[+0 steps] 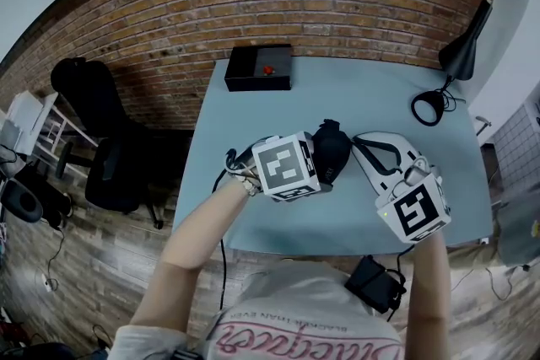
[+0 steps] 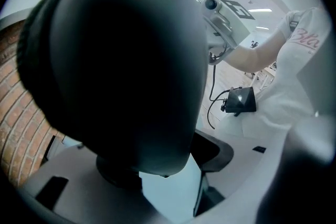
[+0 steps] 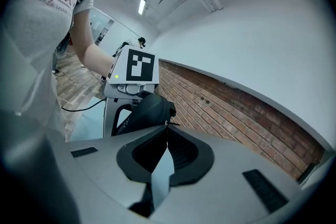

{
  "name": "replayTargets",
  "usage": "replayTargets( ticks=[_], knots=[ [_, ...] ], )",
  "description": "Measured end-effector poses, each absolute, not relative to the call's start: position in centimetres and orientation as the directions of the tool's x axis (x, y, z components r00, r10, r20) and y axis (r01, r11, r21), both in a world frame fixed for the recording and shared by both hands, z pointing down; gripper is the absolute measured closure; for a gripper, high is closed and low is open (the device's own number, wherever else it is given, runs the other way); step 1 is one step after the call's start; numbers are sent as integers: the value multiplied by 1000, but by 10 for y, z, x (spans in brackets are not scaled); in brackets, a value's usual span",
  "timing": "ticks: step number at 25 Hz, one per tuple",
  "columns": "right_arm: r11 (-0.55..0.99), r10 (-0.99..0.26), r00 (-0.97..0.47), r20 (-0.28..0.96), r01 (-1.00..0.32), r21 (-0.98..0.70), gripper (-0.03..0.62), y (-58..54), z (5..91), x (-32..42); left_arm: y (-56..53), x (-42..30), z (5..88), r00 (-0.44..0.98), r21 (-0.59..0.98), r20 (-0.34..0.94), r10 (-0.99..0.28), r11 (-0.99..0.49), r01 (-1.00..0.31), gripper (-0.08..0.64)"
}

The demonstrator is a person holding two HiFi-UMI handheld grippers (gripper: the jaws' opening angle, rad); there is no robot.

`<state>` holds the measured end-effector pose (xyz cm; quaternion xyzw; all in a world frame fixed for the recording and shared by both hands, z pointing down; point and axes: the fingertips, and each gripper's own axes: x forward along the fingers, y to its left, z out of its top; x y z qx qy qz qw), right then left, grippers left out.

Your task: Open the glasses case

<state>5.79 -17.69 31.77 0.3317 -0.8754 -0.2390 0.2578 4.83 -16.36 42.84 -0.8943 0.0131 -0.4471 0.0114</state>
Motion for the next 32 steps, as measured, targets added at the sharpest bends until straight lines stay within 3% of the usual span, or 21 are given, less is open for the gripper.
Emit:
replayTargets(
  ticks=[20, 26, 32],
  knots=[
    [541, -761, -531, 372, -204, 816, 572, -165, 332, 48, -162, 29, 463, 298, -144, 948, -108, -984, 102, 282],
    [555, -780, -545, 309, -371, 745, 572, -172, 322, 58, -177, 39, 446, 458, -253, 862, -219, -967, 13, 272],
    [580, -781, -582, 225, -545, 605, 574, -177, 305, 78, -183, 51, 399, 769, -213, 586, -253, -965, -156, 273]
  ],
)
